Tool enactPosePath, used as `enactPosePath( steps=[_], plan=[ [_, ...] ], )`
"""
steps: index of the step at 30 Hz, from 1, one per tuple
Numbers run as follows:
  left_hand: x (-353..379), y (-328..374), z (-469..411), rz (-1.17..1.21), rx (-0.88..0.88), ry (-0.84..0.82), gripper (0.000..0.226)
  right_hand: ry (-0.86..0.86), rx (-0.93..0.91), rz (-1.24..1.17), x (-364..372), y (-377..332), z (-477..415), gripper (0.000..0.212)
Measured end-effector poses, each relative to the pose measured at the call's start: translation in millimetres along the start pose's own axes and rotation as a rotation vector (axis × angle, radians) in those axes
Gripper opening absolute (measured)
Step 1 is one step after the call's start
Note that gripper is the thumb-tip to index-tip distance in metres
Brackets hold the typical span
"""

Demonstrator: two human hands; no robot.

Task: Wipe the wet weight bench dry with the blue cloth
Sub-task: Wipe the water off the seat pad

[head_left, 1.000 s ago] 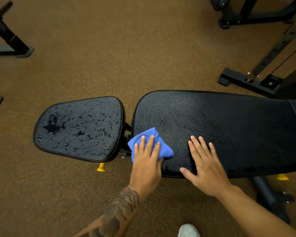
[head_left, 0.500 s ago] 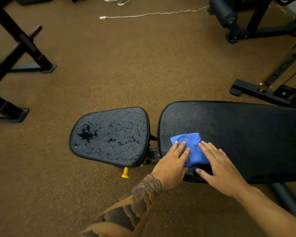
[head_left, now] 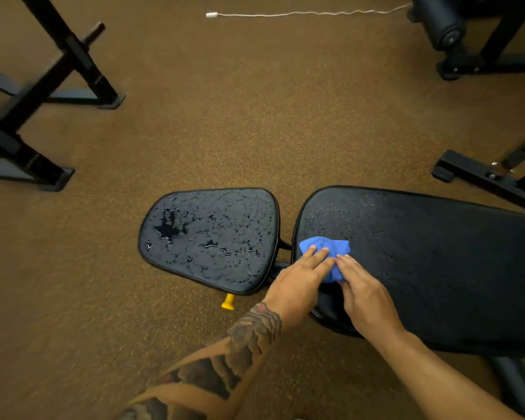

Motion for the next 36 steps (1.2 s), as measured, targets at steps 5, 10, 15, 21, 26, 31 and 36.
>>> enactPosePath(
  steps=[5,10,15,21,26,31,36],
  plan=[
    [-45.2,-43.8,8.1,-0.003,-0.012,0.068,0.060,0.010,-0.084,-0.055,16.8,-48.8,-40.6,0.037],
    [-91.9,-98.2,23.9,-0.045,-0.005,0.146,0.052,0.023,-0.153,-0.046,56.7,-96.7,-79.4,0.039],
    [-86.4,-165.1,49.6,-0.091,-0.038,0.081,0.060,-0.019,-0.229,0.060,115.4,-127.6,-83.1,0.045],
    [-59.7,-185.1,62.1,-0.133,-0.003,-0.011,0.059,-0.037,-0.123,0.251,148.5,-133.2,-65.4,0.046],
    [-65.2,-183.6,63.0,-0.210,0.003,-0.105,0.064,-0.118,-0.072,0.339,145.2,-141.5,-66.9,0.056],
    [-102.9,-202.4,69.6,-0.015,-0.053,-0.053,0.073,-0.181,-0.068,0.401,144.2,-145.7,-68.2,0.053],
    [-136.1,-243.0,73.7,0.095,-0.241,0.051,0.080,-0.222,-0.020,0.366,147.4,-145.3,-67.8,0.059]
  ],
)
Point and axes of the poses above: each hand's wrist, its own z-axis away from the middle knuckle, its own x-axis out of the palm, y = z × x, the point moved 4 cm from there along -z, towards the middle knuckle, and after that the axes turned 12 degrees about -x, right-handed, at the moved point
